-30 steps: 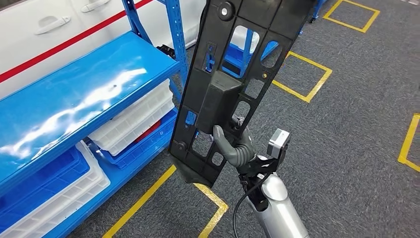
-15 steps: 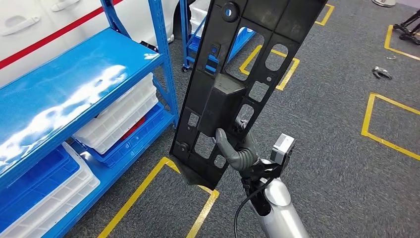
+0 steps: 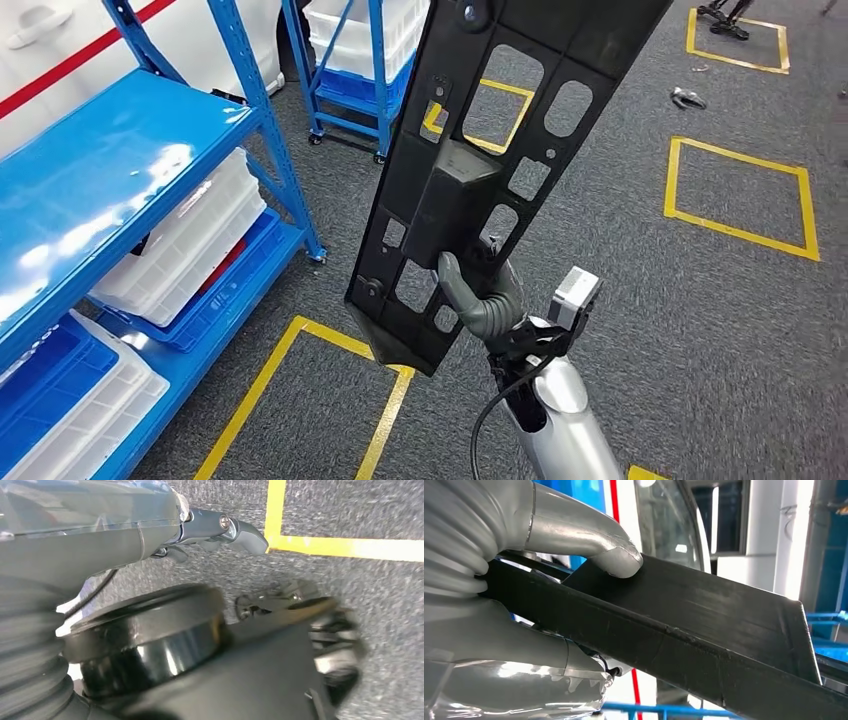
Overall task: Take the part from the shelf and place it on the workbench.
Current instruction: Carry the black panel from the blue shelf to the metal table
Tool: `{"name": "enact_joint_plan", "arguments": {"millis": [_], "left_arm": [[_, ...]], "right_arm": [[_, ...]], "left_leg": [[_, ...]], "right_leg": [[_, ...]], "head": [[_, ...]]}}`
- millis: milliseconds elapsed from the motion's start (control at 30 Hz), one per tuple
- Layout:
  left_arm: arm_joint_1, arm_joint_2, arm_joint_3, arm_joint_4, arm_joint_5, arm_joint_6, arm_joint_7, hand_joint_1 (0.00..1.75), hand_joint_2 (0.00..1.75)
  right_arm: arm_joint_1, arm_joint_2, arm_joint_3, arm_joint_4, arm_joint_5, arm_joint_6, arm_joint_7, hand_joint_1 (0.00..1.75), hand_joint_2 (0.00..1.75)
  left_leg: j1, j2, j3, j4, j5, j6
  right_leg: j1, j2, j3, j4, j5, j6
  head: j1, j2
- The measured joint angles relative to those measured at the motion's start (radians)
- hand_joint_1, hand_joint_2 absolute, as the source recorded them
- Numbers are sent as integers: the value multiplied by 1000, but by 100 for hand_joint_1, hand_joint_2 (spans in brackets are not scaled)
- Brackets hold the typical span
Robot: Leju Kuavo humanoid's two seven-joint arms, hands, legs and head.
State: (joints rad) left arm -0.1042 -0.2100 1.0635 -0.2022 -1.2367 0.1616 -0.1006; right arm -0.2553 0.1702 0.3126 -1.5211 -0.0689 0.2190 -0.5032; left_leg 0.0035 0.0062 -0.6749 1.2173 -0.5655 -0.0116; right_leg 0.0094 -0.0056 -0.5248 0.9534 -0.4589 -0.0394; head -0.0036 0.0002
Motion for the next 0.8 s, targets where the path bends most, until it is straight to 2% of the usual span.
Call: {"name": "enact_joint_plan", "arguments": {"millis": [33,67,100,133,167,200,233,267,300,333,367,433,500,533,567,600,633,667,733,767,800], "left_arm": [[0,1,0,0,-2,0,0,0,175],[0,2,-1,0,-4,1,1,0,175],[0,2,-2,0,-7,2,3,0,175],[0,3,-3,0,-10,3,6,0,175],[0,3,-5,0,-13,4,9,0,175],[1,4,-6,0,-16,6,12,0,175],[1,4,-8,0,-17,7,14,0,175],[2,4,-9,0,-18,9,16,0,175],[2,4,-10,0,-19,10,18,0,175],[2,5,-12,0,-20,11,20,0,175],[2,5,-15,0,-22,12,21,0,175],[3,5,-19,0,-26,13,23,0,175],[6,6,-21,0,-30,15,25,0,175],[7,6,-22,0,-31,16,25,0,175],[8,6,-23,0,-32,17,26,0,175],[8,6,-24,0,-34,17,26,0,175],[9,6,-25,0,-36,18,26,0,175],[9,6,-27,0,-38,18,26,0,175],[9,6,-30,0,-40,18,27,0,175],[9,6,-31,0,-42,18,27,0,175],[9,6,-33,0,-44,18,28,0,175]], "right_arm": [[3,0,-1,0,1,-1,0,175,175],[7,0,-2,0,2,-2,0,175,175],[10,0,-4,0,2,-3,0,175,175],[11,0,-6,-1,3,-4,0,175,175],[12,1,-8,-3,3,-4,0,175,175],[13,1,-10,-5,3,-4,0,175,175],[13,2,-11,-8,3,-4,0,175,175],[14,3,-13,-10,4,-4,0,175,175],[15,4,-14,-11,4,-4,0,175,175],[16,4,-16,-13,5,-4,0,175,175],[17,4,-17,-14,6,-4,0,175,175],[16,4,-19,-18,6,-2,0,175,175],[17,4,-19,-19,8,0,0,175,175],[19,4,-20,-19,9,2,0,175,175],[21,4,-21,-19,10,2,0,175,175],[23,4,-22,-19,11,2,0,175,175],[23,4,-23,-19,12,3,0,175,175],[23,4,-23,-19,13,3,0,175,175],[22,4,-24,-19,14,5,-1,175,175],[22,5,-24,-19,15,6,-2,175,175],[23,5,-24,-19,15,7,-3,175,175]], "left_leg": [[4,-1,-7,36,-10,-7],[9,-2,3,37,-2,-15],[15,-3,30,1,22,-22],[22,-11,67,-61,45,-31],[26,-29,102,-117,57,-36],[29,-45,123,-154,63,-35],[30,-59,131,-172,58,-30],[28,-63,129,-171,53,-20],[28,-57,125,-171,54,-9],[27,-49,126,-174,53,1],[26,-41,127,-177,55,10],[23,-22,130,-182,56,23],[18,-2,131,-183,52,29],[16,9,133,-183,49,30],[14,19,138,-183,44,31],[13,29,145,-183,38,30],[13,39,155,-183,32,28],[12,49,165,-185,25,26],[10,67,183,-195,13,17],[8,76,193,-199,10,11],[6,85,205,-205,11,5]], "right_leg": [[-2,11,-10,7,4,2],[-6,22,-21,16,6,6],[-11,32,-32,27,6,10],[-16,43,-44,41,4,16],[-19,54,-57,55,1,23],[-21,64,-70,68,0,31],[-21,73,-81,79,0,39],[-21,81,-89,87,3,46],[-21,87,-94,92,7,53],[-22,83,-99,99,8,58],[-21,69,-108,114,4,63],[-22,32,-153,195,-31,69],[-22,17,-222,317,-80,72],[-23,16,-248,359,-90,72],[-22,15,-258,368,-82,69],[-21,12,-248,341,-56,63],[-18,4,-220,282,-17,56],[-12,-16,-188,217,15,48],[7,-57,-142,123,24,34],[13,-67,-134,102,14,29],[15,-62,-127,90,7,23]], "head": [[0,0],[0,0],[0,0],[0,0],[-1,0],[-2,0],[-2,0],[-3,0],[-3,0],[-3,0],[-2,0],[-2,0],[-2,0],[-2,0],[-2,0],[-2,0],[-2,0],[-2,0],[0,0],[1,0],[3,0]]}}
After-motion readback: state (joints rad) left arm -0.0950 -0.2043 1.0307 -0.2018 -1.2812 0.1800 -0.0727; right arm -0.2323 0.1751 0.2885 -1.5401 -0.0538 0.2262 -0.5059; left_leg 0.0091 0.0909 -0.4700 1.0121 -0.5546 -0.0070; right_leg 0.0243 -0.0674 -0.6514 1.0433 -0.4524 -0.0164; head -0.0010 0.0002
